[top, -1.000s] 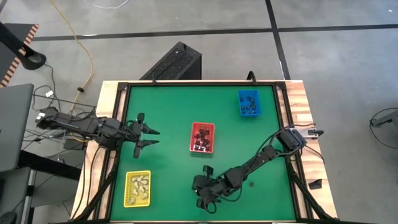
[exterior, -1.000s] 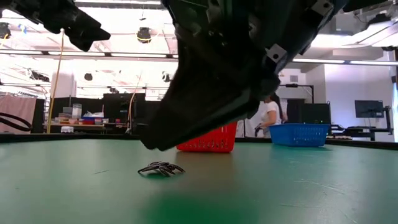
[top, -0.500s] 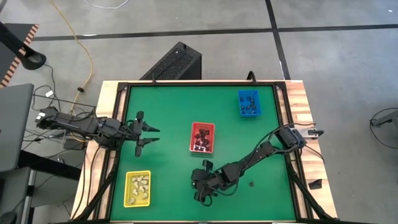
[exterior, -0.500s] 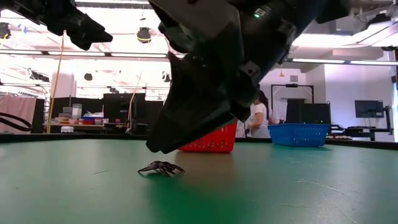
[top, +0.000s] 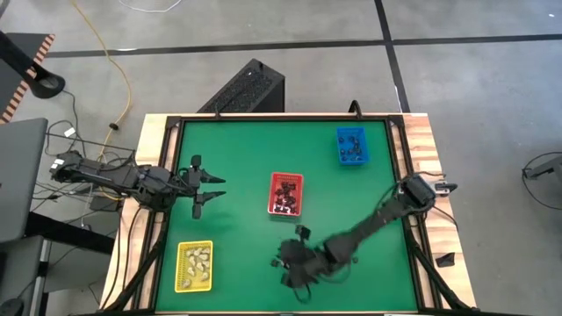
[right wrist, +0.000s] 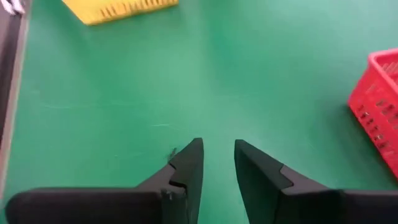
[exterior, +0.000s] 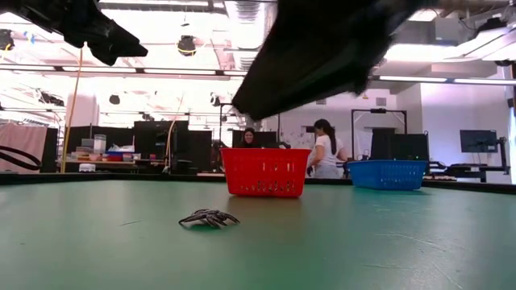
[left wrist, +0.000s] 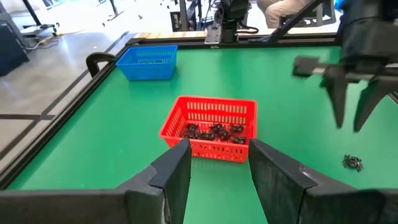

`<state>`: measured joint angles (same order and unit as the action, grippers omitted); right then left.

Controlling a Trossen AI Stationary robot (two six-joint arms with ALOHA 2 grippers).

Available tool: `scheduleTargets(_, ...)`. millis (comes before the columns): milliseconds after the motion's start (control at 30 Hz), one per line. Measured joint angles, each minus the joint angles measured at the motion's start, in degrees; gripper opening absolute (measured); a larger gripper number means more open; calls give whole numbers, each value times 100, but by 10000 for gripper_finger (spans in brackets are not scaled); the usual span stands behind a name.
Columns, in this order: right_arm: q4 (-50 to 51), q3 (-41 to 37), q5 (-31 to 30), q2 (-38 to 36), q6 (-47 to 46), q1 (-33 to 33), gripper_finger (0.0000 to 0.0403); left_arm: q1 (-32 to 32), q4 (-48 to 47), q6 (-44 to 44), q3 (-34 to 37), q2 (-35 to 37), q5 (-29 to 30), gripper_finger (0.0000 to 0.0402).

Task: Sort Halloween decoration
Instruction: Put the black spider toy into the red bin

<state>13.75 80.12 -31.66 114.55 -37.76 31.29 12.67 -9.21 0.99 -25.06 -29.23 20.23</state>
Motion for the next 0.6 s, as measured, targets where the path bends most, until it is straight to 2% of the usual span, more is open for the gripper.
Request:
scheduleTargets(33, -22, -27, -426, 3, -84, 145, 123, 0, 2, 0, 0, 0, 0, 151)
scheduleTargets(100, -192, -148, -829, 21, -237, 318, 129, 0, 7, 1, 0, 0, 0, 151)
scheduleTargets(267, -658, -237, -908, 232, -223, 420, 174, 0, 45, 4, 0, -2, 4, 151)
scheduleTargets(433, -1170, -232, -1069, 573, 342, 437, 229, 0, 137, 7, -7, 0, 6, 151)
scheduleTargets(600, -1730, -234, -1066, 846, 603, 447, 240, 0, 126, 21, -7, 0, -31, 151)
